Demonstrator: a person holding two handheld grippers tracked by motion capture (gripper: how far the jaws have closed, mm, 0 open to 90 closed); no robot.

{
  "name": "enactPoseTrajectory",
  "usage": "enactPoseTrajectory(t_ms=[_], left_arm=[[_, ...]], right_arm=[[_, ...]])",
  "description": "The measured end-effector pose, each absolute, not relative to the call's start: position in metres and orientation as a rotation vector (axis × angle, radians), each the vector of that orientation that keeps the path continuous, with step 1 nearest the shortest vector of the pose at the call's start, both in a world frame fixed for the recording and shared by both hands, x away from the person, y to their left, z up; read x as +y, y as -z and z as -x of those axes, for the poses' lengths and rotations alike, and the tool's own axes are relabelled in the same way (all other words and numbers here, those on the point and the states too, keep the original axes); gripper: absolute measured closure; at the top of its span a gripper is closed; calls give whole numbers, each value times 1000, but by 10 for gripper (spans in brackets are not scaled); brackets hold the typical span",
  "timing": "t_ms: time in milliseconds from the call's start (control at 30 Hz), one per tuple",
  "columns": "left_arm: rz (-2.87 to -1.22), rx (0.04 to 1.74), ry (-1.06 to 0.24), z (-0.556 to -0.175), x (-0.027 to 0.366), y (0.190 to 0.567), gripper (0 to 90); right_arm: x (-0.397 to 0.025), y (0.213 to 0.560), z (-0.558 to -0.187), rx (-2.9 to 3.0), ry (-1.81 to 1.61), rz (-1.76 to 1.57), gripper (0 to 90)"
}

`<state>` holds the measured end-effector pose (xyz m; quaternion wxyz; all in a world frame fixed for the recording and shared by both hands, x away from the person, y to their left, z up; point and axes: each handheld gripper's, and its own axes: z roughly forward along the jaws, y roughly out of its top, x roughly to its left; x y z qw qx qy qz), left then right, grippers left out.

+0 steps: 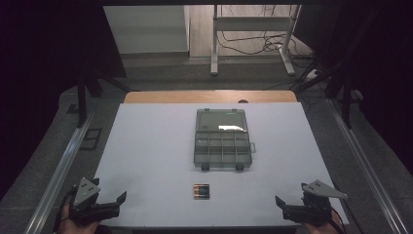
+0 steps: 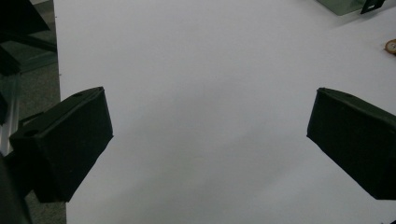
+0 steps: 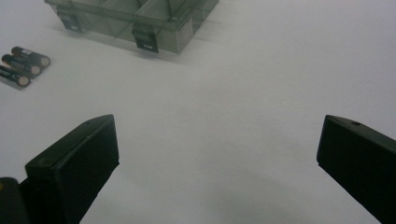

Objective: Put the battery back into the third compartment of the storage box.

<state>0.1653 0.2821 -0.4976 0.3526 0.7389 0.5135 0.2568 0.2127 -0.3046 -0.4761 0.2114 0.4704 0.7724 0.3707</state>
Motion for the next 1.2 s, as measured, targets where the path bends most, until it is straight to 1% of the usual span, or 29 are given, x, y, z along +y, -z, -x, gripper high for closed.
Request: enactPoseTrajectory(t_ms=[267,567,967,1200], left_arm=[[-1866,1339,-597,-167,289,498,47],[-1881,1296,-605,-165,288,498,50],[-1887,1309,-586,-168,288,499,40],[-1875,1312,-569,-169,290,499,36]], right_arm=[[-304,476,-213,2163,-1026,-1297,0],[-302,477,-214,2186,-1015,-1286,0],[-294,476,-216,2227,-1007,-1227,0],[-282,470,-225,2278,-1030,-1172,0]])
